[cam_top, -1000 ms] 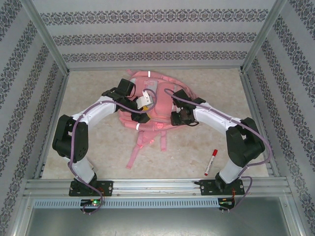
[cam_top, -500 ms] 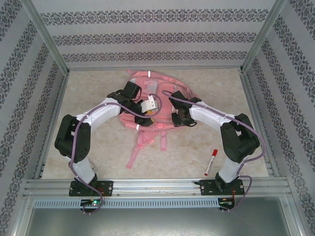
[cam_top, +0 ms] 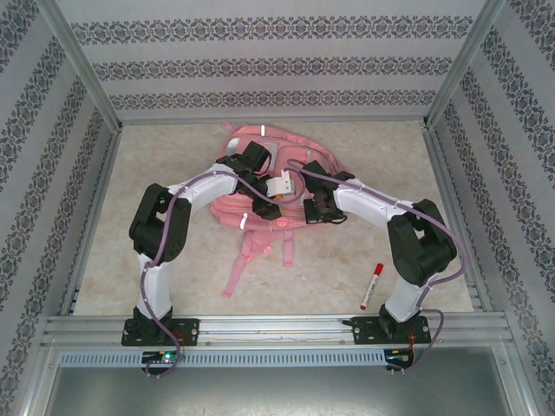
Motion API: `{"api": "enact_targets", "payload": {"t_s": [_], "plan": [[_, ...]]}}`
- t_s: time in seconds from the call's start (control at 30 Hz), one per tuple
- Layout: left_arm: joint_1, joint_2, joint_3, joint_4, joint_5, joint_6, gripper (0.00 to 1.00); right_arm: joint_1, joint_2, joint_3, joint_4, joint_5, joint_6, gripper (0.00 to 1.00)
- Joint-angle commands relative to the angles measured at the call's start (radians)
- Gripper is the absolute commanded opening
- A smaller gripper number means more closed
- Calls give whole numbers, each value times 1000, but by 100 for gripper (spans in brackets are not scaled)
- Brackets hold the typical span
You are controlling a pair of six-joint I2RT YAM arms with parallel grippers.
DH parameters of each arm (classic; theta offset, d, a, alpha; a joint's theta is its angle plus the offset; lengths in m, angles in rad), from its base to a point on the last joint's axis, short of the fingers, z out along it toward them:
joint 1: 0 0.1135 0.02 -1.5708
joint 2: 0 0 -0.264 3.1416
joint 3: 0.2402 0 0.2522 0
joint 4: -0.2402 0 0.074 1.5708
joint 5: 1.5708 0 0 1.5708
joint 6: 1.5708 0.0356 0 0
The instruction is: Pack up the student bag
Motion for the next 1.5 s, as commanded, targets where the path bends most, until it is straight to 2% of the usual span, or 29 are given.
{"api": "enact_targets", "payload": {"t_s": [0.0, 0.07, 0.17, 0.2, 0.33, 0.47, 0.63, 0.7, 0.73, 0.77, 0.83, 0.87, 0.97, 1.03, 1.1, 1.13, 1.2, 1.3, 1.37, 1.47], "plan": [[-9, 22, 28, -84, -66, 81, 63, -34, -92, -3, -68, -43, -41, 0], [-9, 25, 25, -89, -117, 96, 56, -54, -133, -1, -86, -39, -80, 0], [-1, 17, 16, -93, -193, 118, 27, -111, -173, -12, -97, -25, -137, 0], [7, 10, 10, -81, -210, 112, 22, -134, -181, -19, -96, -25, -149, 0], [58, -63, -73, 2, -229, 106, 14, -218, -213, -48, -68, -31, -195, 0], [140, -151, -161, 95, -218, 74, 4, -238, -253, -73, -16, -117, -257, 0], [258, -213, -208, 166, -179, 41, 0, -158, -317, -112, 47, -220, -296, 0], [292, -204, -172, 144, -186, 18, 0, -114, -331, -117, 62, -317, -311, 0], [303, -199, -158, 138, -187, -1, 2, -95, -337, -117, 75, -367, -305, 0], [312, -193, -141, 139, -184, -35, 12, -69, -343, -119, 98, -424, -292, 0], [324, -192, -119, 161, -167, -143, 39, -16, -343, -110, 147, -490, -253, 0], [325, -194, -103, 170, -161, -221, 49, 13, -335, -100, 173, -519, -231, 0], [327, -202, -38, 142, -137, -512, 58, 85, -287, -48, 217, -548, -193, 0], [327, -205, 9, 70, -82, -706, 58, 117, -246, -27, 253, -561, -176, 0], [321, -208, 33, -14, 55, -832, 53, 141, -197, -14, 290, -580, -162, 0], [311, -223, 6, -27, 136, -834, 52, 150, -173, -7, 297, -589, -164, 0], [260, -311, -129, -31, 275, -662, 52, 156, -136, 6, 299, -618, -168, 0], [215, -486, -365, -41, 428, -236, 63, 147, -144, -14, 303, -652, -173, 0], [214, -580, -487, 23, 418, -95, 75, 130, -169, -47, 306, -677, -179, 0], [201, -617, -561, 104, 386, 71, 82, 99, -199, -105, 344, -740, -158, 0]]}}
